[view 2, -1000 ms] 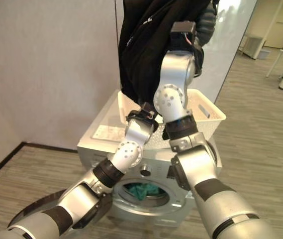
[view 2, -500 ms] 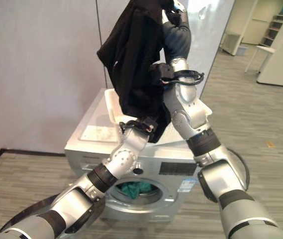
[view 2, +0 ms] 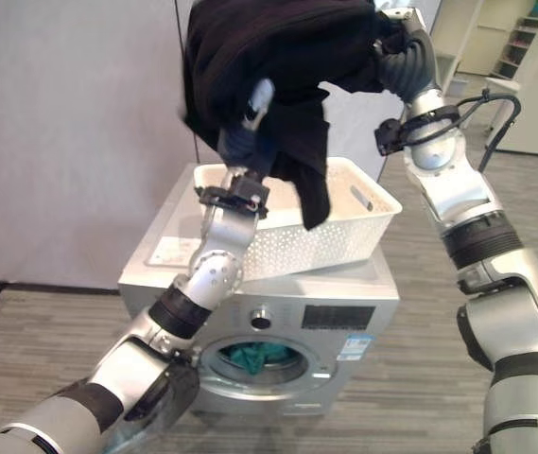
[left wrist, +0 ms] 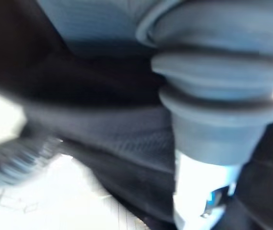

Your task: Grab the laundry basket,head to the washer,open it,put in the laundry and shut it.

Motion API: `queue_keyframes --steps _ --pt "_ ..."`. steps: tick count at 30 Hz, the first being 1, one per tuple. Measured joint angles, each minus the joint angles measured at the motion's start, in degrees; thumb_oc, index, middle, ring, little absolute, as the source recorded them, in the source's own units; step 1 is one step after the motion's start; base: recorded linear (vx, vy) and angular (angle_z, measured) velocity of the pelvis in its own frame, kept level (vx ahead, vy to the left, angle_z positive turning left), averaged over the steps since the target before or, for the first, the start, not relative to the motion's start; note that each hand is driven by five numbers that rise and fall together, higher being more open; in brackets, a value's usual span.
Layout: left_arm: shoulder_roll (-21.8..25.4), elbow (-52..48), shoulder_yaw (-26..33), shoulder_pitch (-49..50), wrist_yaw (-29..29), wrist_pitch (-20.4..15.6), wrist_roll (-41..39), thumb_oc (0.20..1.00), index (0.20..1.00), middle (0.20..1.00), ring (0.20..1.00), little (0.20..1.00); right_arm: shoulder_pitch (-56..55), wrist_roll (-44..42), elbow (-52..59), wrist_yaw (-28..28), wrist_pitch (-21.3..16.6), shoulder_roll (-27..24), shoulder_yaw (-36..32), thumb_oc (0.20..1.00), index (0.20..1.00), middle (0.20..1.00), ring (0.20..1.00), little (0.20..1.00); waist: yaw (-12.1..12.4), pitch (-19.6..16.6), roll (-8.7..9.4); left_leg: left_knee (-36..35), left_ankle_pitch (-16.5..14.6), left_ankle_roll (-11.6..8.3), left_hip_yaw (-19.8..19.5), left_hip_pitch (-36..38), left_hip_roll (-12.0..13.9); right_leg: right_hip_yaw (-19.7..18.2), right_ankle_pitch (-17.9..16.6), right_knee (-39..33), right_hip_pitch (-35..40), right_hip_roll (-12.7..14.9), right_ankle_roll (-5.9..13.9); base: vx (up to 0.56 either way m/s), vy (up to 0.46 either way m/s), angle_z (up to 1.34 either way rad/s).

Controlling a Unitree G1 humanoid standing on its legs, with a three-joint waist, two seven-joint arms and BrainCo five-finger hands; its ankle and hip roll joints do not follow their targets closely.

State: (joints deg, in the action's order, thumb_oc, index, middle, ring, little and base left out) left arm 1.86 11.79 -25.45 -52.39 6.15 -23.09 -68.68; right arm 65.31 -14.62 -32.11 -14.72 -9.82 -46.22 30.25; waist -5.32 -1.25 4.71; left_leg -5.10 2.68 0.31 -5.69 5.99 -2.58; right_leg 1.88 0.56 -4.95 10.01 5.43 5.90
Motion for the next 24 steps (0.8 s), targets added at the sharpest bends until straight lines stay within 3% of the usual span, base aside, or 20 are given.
queue_keyframes --steps 10,20,21,22,23,24 --pt "0.0 0.1 0.0 0.0 -0.9 -0.1 0.0 0.2 0.2 0.2 0.2 0.2 0.6 1.9 0.5 3.7 -0.5 -2.6 2.2 0.2 0.2 0.2 0.2 0.2 -0.3 0.8 -1.98 0.0 0.0 -0.01 0.3 0.2 0.4 -0.8 -0.2 0.0 0.0 -0.5 -0.32 0.0 0.002 -0.02" --pt "0.0 0.1 0.0 0.3 -1.8 -0.1 0.0 0.2 0.2 0.2 0.2 0.2 -3.0 0.7 4.9 7.5 -0.8 -2.8 3.7 0.2 0.2 0.2 0.2 0.2 -0.2 0.6 -2.41 0.0 0.0 -0.01 0.3 0.2 0.5 -0.9 -0.3 0.0 -0.1 -0.6 -0.39 0.0 0.0 0.0" --pt "0.0 0.1 0.0 0.3 -1.8 -0.1 0.0 0.2 0.2 0.2 0.2 0.2 -3.6 0.7 5.0 7.7 -1.0 -2.8 3.7 0.244 0.244 0.244 0.244 0.244 -0.1 0.6 -2.42 0.0 0.0 -0.01 0.3 0.2 0.5 -0.9 -0.3 0.0 -0.1 -0.6 -0.4 0.0 0.0 0.0" --pt "0.0 0.1 0.0 0.3 -1.9 -0.1 0.0 0.2 0.2 0.2 0.2 0.2 -3.9 0.7 5.0 8.0 -1.1 -2.8 3.7 0.485 0.485 0.485 0.485 0.485 -0.1 0.6 -2.45 0.0 0.0 -0.01 0.3 0.2 0.5 -0.9 -0.3 0.0 -0.1 -0.6 -0.4 0.0 0.0 0.0" --pt "0.1 0.1 0.0 0.6 -2.2 -0.1 0.0 0.2 0.2 0.2 0.2 0.2 -4.0 0.7 5.0 8.6 -1.1 -2.8 3.7 1.0 1.0 1.0 1.0 1.0 -0.1 0.5 -2.55 0.0 0.0 -0.01 0.3 0.2 0.5 -0.9 -0.3 0.0 -0.1 -0.6 -0.4 0.0 0.0 0.0" --pt "0.0 0.1 0.0 0.8 -2.3 -0.1 0.0 0.2 0.2 0.2 0.2 0.2 -4.2 0.7 5.0 8.7 -1.1 -2.8 3.7 1.0 1.0 1.0 1.0 1.0 -0.1 0.5 -2.56 0.0 0.0 -0.01 0.3 0.2 0.5 -0.8 -0.3 0.0 -0.1 -0.6 -0.4 0.0 0.0 0.0"
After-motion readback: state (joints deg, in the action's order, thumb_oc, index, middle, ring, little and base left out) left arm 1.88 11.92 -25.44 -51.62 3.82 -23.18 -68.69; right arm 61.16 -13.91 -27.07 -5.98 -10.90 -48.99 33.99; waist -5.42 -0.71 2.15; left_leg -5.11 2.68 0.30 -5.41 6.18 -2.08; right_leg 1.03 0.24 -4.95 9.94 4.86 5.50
